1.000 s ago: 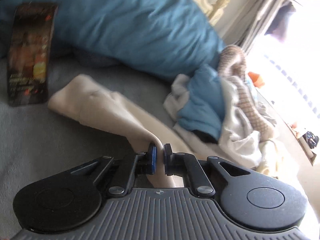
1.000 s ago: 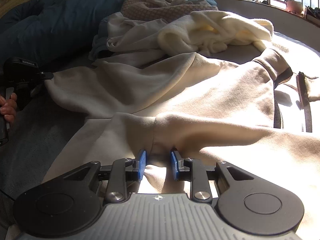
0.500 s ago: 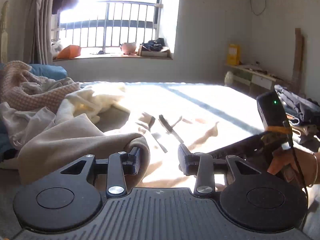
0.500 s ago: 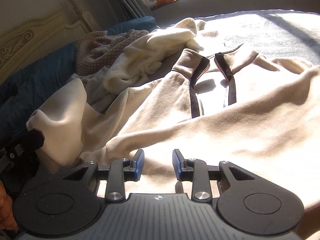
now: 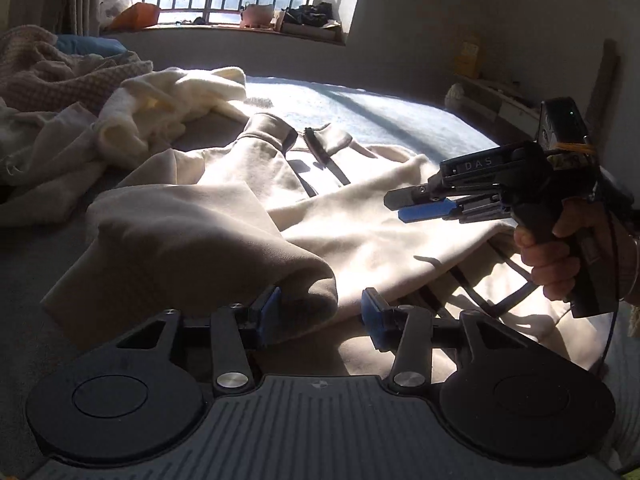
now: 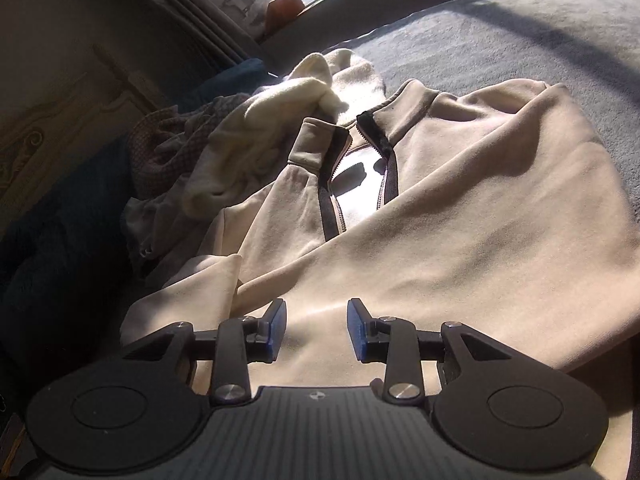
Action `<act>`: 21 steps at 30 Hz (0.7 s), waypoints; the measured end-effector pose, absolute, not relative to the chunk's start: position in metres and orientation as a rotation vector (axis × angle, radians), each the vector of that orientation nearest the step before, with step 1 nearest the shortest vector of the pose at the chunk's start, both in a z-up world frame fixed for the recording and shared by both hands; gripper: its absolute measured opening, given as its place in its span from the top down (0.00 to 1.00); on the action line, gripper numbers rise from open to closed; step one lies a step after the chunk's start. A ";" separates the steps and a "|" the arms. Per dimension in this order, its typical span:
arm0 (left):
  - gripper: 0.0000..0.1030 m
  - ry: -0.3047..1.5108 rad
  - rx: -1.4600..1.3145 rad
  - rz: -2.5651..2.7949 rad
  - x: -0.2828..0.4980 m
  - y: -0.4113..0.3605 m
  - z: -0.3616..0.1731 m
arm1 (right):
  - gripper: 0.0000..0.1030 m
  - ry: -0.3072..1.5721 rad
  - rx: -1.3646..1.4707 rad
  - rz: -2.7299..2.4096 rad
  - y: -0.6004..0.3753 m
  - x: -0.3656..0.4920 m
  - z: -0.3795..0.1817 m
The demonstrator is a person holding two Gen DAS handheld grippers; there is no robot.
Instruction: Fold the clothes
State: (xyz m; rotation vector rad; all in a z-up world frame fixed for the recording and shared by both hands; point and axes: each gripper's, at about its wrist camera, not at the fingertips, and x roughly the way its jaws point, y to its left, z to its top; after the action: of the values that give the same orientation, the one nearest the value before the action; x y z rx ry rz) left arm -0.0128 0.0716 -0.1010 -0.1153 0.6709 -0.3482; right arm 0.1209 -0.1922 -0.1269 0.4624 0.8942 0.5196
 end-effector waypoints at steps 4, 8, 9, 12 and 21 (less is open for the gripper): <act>0.46 0.582 -0.141 -0.277 -0.025 0.103 -0.086 | 0.62 0.892 0.451 0.575 -0.173 0.123 -0.123; 0.32 0.592 -0.123 -0.113 -0.016 0.143 -0.087 | 0.62 0.912 0.432 0.621 -0.155 0.124 -0.122; 0.29 0.613 -0.127 -0.095 -0.011 0.153 -0.090 | 0.62 0.917 0.425 0.630 -0.152 0.123 -0.122; 0.27 0.673 -0.161 -0.095 0.005 0.177 -0.100 | 0.62 0.932 0.402 0.647 -0.142 0.122 -0.122; 0.84 0.757 -0.382 -0.202 0.015 0.204 -0.108 | 0.61 0.945 0.366 0.615 -0.142 0.118 -0.121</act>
State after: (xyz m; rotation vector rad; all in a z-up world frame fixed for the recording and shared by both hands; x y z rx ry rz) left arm 0.0148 0.2040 -0.1077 -0.3819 0.7567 -0.2023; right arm 0.1184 -0.1420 -0.1213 0.3661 0.9454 0.6154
